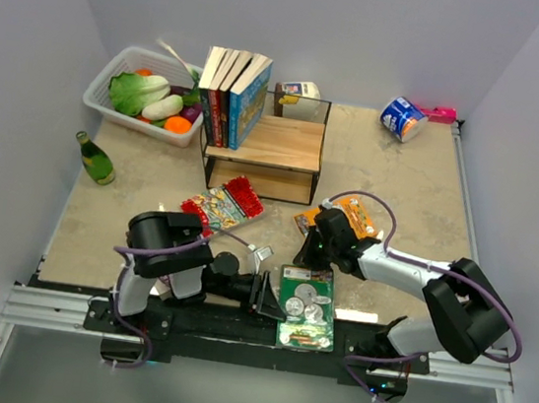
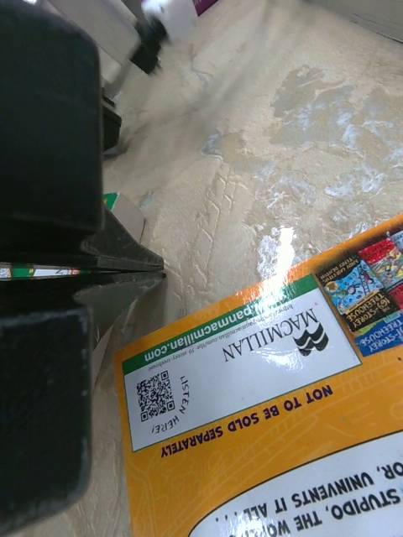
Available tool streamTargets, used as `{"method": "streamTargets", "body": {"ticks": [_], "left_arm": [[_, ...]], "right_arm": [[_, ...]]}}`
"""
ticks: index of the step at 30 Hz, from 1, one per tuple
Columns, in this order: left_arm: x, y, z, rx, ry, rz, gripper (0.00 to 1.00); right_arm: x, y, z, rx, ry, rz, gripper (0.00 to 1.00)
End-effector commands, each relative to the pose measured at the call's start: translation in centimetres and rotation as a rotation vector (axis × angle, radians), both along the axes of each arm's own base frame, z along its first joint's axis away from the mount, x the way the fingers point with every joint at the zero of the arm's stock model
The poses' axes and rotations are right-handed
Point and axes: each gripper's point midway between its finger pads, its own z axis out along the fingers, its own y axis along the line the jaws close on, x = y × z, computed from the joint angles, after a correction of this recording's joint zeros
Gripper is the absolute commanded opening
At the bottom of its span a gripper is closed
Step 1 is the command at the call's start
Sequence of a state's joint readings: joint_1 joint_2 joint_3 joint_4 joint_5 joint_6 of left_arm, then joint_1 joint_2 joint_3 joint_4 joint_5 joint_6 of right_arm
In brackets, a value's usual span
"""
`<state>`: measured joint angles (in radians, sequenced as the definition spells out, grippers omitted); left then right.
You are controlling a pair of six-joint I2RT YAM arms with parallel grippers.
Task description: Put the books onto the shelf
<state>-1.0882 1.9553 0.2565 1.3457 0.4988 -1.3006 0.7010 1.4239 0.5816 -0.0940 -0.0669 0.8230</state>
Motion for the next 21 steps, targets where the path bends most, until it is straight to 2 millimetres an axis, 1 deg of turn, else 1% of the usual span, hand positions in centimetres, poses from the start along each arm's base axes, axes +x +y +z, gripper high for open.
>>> {"method": "streamTargets", "body": {"ticks": [1, 2, 3, 4, 5, 6, 7, 8, 9, 10, 11, 12, 13, 14, 16, 17, 18, 19, 20, 21], "left_arm": [[-1.3, -0.4, 5.0, -0.261, 0.0, -0.073, 0.37], [-1.0, -0.3, 5.1, -0.264, -0.004, -0.064, 0.33], [-0.8, -0.5, 5.4, -0.273, -0.026, -0.063, 0.33], [-0.6, -0.6, 5.5, -0.274, -0.038, -0.062, 0.35], [-0.3, -0.9, 5.0, -0.244, -0.038, -0.059, 0.37], [-0.1, -1.2, 5.5, -0.256, -0.082, -0.066, 0.39], [0.1, -1.4, 5.5, -0.248, -0.099, -0.066, 0.4], [0.6, -1.9, 5.1, -0.221, -0.124, -0.064, 0.39], [0.8, -2.2, 5.7, -0.231, -0.146, -0.065, 0.38], [1.0, -2.4, 5.7, -0.225, -0.16, -0.065, 0.29], [1.4, -2.8, 5.5, -0.208, -0.175, -0.063, 0.22], [1.5, -2.9, 5.7, -0.211, -0.189, -0.064, 0.15], [1.6, -3.0, 5.8, -0.209, -0.197, -0.063, 0.02], [1.6, -2.9, 5.6, -0.199, -0.206, -0.062, 0.0], [1.7, -2.9, 6.1, -0.205, -0.226, -0.062, 0.0], [1.7, -2.7, 5.9, -0.192, -0.235, -0.063, 0.0], [1.7, -2.7, 6.5, -0.203, -0.25, -0.064, 0.0], [1.7, -2.7, 6.8, -0.203, -0.261, -0.065, 0.0], [1.7, -2.5, 6.2, -0.168, -0.272, -0.069, 0.0], [1.7, -2.5, 7.4, -0.186, -0.301, -0.07, 0.0]], "right_arm": [[-2.8, -2.9, -3.3, -0.13, 0.083, 0.028, 0.0], [-2.7, -2.9, -3.2, -0.133, 0.082, 0.03, 0.0], [-2.5, -2.9, -3.1, -0.136, 0.074, 0.029, 0.0], [-2.5, -2.9, -3.1, -0.141, 0.071, 0.033, 0.0], [-2.3, -3.0, -2.9, -0.147, 0.065, 0.029, 0.0], [-2.3, -3.0, -2.9, -0.148, 0.064, 0.031, 0.0], [-2.2, -3.0, -2.8, -0.149, 0.062, 0.031, 0.0], [-2.2, -3.0, -2.8, -0.151, 0.06, 0.034, 0.0], [-2.3, -3.1, -2.9, -0.154, 0.064, 0.033, 0.0], [-2.3, -3.1, -2.9, -0.156, 0.064, 0.036, 0.0], [-2.3, -3.1, -3.0, -0.157, 0.065, 0.037, 0.0], [-2.3, -3.2, -3.0, -0.163, 0.063, 0.038, 0.0], [-2.3, -3.3, -3.0, -0.163, 0.061, 0.033, 0.0], [-2.4, -3.4, -3.1, -0.168, 0.061, 0.035, 0.0], [-2.5, -3.7, -2.8, -0.175, 0.06, 0.037, 0.0], [-2.1, -3.7, -2.2, -0.182, 0.041, 0.031, 0.0], [-1.8, -3.7, -1.2, -0.176, 0.011, 0.033, 0.0], [-1.4, -4.1, -0.6, -0.189, -0.01, 0.024, 0.0], [-1.4, -4.4, 0.4, -0.208, -0.009, 0.021, 0.0], [-1.3, -4.6, 1.4, -0.215, -0.032, 0.029, 0.02]]}}
